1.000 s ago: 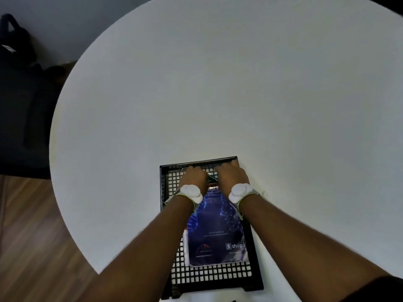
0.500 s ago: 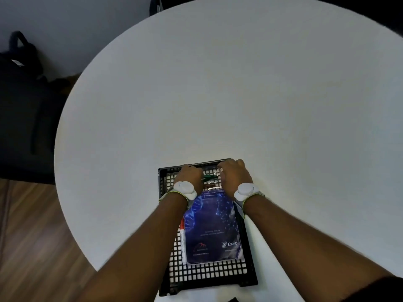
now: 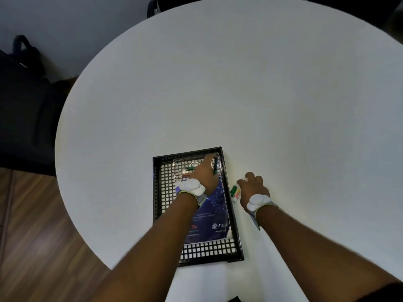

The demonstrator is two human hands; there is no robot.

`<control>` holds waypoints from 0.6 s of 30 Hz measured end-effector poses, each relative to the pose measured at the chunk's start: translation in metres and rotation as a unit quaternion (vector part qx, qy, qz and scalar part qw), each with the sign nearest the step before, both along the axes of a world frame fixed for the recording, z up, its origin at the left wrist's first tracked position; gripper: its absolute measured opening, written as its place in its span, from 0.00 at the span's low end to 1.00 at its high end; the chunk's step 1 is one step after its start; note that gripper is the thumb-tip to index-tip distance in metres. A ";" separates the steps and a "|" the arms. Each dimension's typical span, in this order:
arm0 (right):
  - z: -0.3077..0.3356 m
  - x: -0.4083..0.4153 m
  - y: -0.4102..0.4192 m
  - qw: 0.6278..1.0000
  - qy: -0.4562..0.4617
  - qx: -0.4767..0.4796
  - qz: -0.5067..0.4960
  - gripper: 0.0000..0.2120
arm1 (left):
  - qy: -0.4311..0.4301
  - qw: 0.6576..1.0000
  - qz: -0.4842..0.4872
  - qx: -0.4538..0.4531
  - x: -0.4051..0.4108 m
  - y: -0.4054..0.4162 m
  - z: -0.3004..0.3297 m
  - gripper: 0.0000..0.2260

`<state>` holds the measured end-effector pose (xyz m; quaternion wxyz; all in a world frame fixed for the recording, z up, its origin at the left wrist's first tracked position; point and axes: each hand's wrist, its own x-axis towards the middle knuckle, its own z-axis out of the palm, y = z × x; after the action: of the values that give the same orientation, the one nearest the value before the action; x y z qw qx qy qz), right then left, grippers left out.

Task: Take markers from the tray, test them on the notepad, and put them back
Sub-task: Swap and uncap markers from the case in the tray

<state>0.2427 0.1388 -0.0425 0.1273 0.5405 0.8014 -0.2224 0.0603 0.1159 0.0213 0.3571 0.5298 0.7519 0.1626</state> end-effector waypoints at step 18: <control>0.023 0.031 -0.007 0.997 0.079 -0.006 -0.015 0.09 | -0.184 0.930 0.312 0.067 0.043 -0.005 -0.016 0.24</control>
<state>0.2732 0.1318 -0.0199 0.0632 0.5324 0.7995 -0.2708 0.1029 0.1110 0.0053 0.3836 0.2518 0.7879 0.4107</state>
